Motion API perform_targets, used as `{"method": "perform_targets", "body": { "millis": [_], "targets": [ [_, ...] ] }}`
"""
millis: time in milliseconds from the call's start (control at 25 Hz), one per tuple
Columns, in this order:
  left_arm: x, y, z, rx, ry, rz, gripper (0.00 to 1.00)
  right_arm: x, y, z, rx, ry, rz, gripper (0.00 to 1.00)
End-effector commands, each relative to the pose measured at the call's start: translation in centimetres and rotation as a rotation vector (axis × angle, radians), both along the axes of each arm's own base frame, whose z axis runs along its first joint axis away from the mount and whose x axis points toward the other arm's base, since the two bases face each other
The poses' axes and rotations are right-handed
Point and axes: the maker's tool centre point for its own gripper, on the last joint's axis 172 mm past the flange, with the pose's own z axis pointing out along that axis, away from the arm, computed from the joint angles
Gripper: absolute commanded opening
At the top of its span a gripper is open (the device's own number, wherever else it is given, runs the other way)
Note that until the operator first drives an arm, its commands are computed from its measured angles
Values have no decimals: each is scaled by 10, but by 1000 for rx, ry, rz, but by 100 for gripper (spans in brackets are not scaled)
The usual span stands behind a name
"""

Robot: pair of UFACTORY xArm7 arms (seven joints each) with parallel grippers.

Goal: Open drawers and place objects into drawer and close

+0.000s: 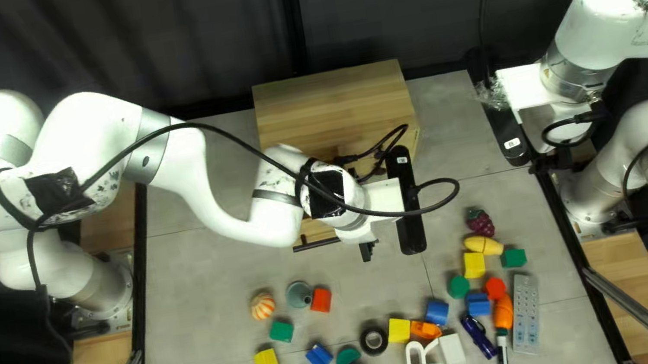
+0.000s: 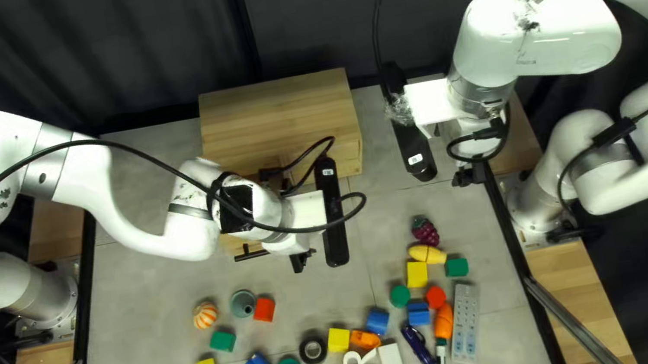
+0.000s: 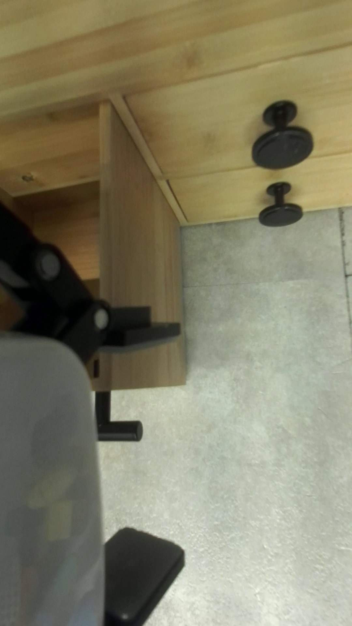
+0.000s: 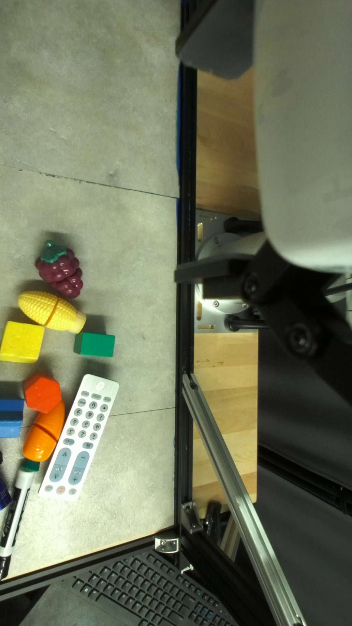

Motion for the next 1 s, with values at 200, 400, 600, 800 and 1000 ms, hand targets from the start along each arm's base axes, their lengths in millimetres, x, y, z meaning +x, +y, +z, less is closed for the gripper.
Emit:
{"method": "perform_targets", "body": {
  "millis": [200,400,600,800,1000],
  "targets": [
    [-33,3,13,34,49,18,100,0,0,0,0,0,0,100],
    [-64,8,6,-13,143,85,100,0,0,0,0,0,0,100],
    [-81,18,-6,-68,182,149,100,0,0,0,0,0,0,100],
    [-82,21,-24,-126,192,195,100,0,0,0,0,0,0,100],
    [-84,21,-30,-172,204,219,100,0,0,0,0,0,0,100]
  ]
}}
